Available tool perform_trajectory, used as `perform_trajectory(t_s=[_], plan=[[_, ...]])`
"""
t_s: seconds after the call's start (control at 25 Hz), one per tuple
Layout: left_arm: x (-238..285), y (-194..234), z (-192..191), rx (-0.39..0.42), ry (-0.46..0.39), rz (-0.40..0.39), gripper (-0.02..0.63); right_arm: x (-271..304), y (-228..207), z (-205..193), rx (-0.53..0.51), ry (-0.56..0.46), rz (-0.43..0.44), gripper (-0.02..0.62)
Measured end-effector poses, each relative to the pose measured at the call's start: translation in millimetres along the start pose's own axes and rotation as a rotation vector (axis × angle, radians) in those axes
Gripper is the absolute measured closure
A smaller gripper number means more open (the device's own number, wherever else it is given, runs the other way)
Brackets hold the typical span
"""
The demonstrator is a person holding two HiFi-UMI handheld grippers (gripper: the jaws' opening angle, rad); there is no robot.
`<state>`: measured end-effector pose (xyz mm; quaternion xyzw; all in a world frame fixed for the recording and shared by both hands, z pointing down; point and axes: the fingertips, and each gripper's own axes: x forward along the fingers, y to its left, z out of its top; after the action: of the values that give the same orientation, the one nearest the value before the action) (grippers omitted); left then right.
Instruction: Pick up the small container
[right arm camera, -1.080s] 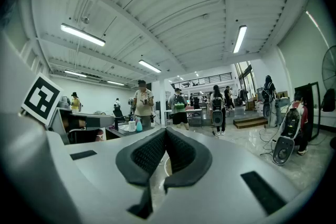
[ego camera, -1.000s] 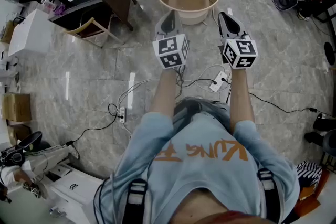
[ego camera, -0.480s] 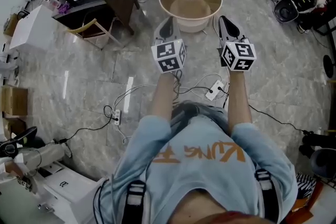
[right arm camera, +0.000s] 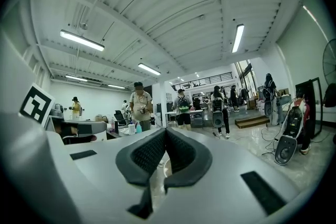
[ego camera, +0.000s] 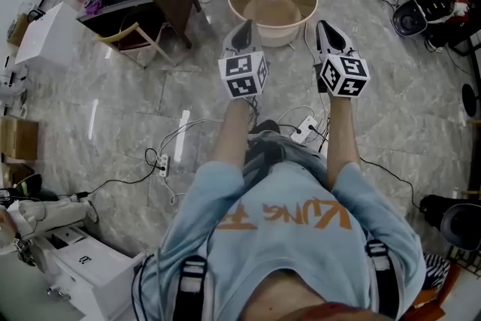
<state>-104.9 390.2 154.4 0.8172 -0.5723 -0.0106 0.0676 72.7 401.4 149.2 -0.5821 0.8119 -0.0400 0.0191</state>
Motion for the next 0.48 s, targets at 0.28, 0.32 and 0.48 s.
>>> perform_trajectory(t_s=[0.28,0.32,0.48], plan=[[15.4,-31.5,9.5,0.022,-0.015,-0.073,0.583,-8.8,-25.7,8.3,0.021,-0.013,-0.018,0.583],[18.8,-32.1,10.8,0.022,-0.018,-0.079,0.583,-7.6,-28.5,9.4,0.025,-0.015,-0.021,0.583],[38.1,-25.6,17.9,-0.005,-0.039,-0.088,0.583,4.7,-30.7,15.7,0.009,-0.026,-0.008,0.583]])
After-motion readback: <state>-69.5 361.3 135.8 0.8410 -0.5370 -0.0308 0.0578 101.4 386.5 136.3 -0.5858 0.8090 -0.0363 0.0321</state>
